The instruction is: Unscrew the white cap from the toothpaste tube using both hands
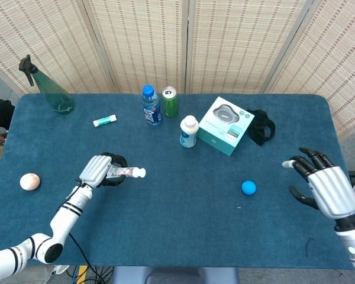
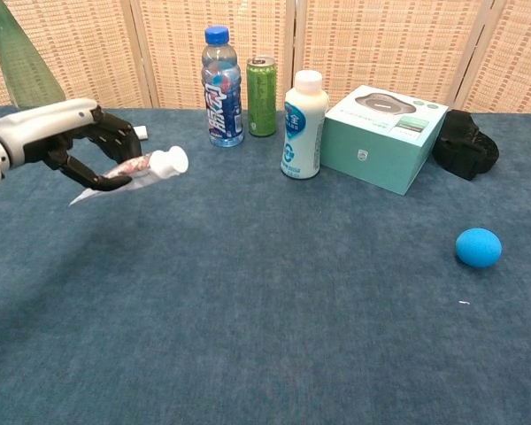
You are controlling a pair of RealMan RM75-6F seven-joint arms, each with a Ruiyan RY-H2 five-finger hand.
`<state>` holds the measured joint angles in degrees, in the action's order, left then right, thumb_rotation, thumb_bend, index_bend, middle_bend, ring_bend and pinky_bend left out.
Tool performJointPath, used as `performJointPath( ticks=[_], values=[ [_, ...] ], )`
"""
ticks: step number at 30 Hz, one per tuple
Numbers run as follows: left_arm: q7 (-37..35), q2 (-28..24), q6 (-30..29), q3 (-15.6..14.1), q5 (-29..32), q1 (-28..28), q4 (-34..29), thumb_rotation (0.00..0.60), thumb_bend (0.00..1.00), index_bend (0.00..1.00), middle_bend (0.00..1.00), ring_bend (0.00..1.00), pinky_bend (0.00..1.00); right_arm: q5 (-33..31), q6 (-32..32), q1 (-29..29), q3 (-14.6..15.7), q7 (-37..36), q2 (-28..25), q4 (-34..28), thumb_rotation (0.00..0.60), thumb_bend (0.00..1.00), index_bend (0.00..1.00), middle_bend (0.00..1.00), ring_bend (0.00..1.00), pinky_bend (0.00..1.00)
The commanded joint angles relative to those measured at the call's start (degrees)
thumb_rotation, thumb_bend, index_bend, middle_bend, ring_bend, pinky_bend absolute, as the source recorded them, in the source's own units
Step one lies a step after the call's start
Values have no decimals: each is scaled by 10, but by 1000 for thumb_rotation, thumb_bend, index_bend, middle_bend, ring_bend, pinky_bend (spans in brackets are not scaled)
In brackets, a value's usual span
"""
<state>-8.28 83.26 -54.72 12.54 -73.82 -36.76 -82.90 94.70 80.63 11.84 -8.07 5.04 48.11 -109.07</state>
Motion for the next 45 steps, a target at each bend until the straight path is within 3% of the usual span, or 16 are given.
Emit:
performJointPath(
  ticks=[1, 8, 16, 26, 45],
  values=[
    [-16, -36, 17, 19, 24, -6, -49, 600, 419, 543, 571, 358, 247, 27, -41, 45, -13, -6, 17, -2, 600, 174, 366, 384, 161, 231],
    [-29, -67, 45, 31, 57, -16, -112, 600, 432, 550, 581, 363, 253, 52, -115, 133, -34, -9, 65, 10, 600, 125, 371, 386, 161, 231],
    [-47, -87, 75, 32, 71, -30, -153, 600, 438, 554, 584, 364, 253, 53, -180, 220, -53, 22, 143, 54, 600, 149, 404, 387, 161, 231],
    [-91, -95, 111, 30, 62, -46, -160, 600, 444, 554, 583, 364, 254, 61, -193, 284, -60, 37, 221, 107, 600, 156, 404, 386, 161, 231],
    [-173, -109, 157, 29, 43, -67, -153, 600, 455, 554, 584, 364, 254, 80, -193, 362, -44, 54, 327, 195, 600, 130, 410, 386, 161, 231]
  ],
)
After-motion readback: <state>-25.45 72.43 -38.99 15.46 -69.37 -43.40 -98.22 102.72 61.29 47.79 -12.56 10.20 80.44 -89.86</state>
